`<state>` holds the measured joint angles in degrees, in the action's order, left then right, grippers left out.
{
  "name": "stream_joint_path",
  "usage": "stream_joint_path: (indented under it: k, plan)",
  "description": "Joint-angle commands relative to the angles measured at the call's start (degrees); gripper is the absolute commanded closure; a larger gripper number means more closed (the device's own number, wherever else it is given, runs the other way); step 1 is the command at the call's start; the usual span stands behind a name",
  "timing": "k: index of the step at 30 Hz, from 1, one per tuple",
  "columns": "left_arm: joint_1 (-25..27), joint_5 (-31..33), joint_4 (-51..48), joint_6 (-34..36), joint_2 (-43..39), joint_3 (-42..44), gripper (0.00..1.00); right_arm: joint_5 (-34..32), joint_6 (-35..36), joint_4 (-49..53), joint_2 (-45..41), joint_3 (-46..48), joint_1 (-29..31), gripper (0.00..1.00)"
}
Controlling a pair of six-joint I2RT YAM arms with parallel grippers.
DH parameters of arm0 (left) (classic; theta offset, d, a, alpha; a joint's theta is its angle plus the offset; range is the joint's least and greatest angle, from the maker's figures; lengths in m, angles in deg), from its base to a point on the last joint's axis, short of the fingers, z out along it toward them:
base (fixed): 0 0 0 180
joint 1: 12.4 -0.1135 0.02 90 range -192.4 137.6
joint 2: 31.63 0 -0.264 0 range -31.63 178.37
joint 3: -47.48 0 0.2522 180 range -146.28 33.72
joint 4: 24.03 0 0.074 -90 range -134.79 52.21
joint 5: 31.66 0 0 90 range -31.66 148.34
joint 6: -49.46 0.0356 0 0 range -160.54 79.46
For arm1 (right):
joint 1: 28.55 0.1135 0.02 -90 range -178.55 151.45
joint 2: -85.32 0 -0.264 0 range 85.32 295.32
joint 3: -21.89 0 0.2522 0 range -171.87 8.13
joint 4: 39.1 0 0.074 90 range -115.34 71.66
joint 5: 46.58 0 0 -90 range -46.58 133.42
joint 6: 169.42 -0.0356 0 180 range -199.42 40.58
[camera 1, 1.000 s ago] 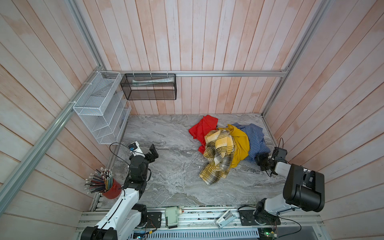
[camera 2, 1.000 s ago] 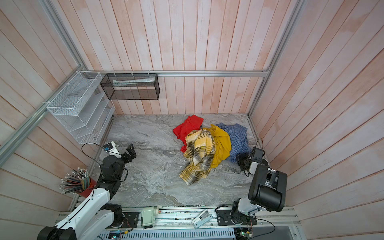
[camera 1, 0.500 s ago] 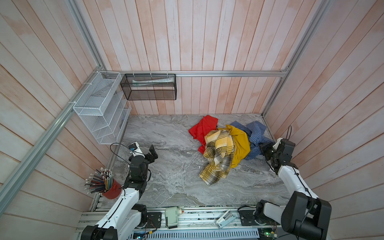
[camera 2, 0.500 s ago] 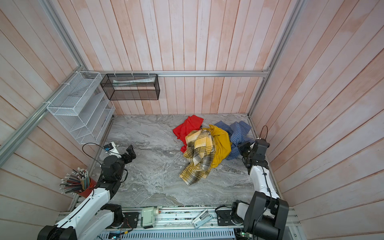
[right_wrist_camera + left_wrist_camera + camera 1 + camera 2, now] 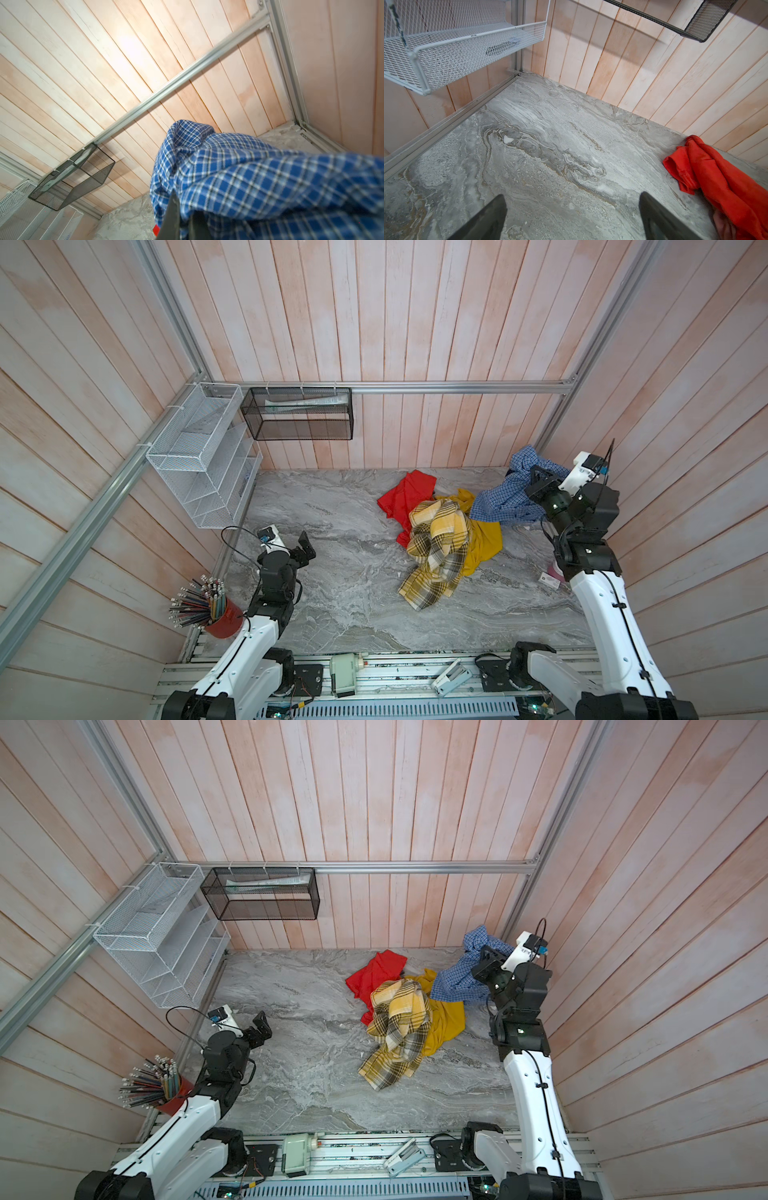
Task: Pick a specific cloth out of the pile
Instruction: 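Lift the blue checked shirt high off the pile with the right gripper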
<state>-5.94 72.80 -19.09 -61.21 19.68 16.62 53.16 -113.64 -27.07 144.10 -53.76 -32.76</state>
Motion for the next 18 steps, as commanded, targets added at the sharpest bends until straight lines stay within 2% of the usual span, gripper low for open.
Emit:
stream_joint_path:
  k: [1, 5, 9, 12, 18]
  plan:
    - [0.2, 0.9, -1.2, -0.2, -1.1, -0.8, 0.0, 1.3, 3.6, -2.2, 1.9, -7.2, 1.9, 1.0]
    - [0.3, 0.9, -2.0, -0.6, -2.3, -1.0, 0.0, 1.2, 6.9, -1.2, 5.0, -16.6, 8.0, 1.0]
    - [0.3, 0.2, -2.6, -1.4, -3.6, -0.8, 0.0, 2.6, 7.0, -4.1, 8.5, -24.7, 12.3, 1.0]
    - [0.3, -0.7, -2.9, -1.7, -4.4, -0.8, 0.0, 3.2, 8.7, -3.4, 13.4, -35.1, 15.9, 1.0]
    - [0.2, -0.5, -3.3, -3.2, -5.7, -0.4, 0.0, 9.6, 6.6, -3.4, 25.4, -52.2, 24.2, 1.0]
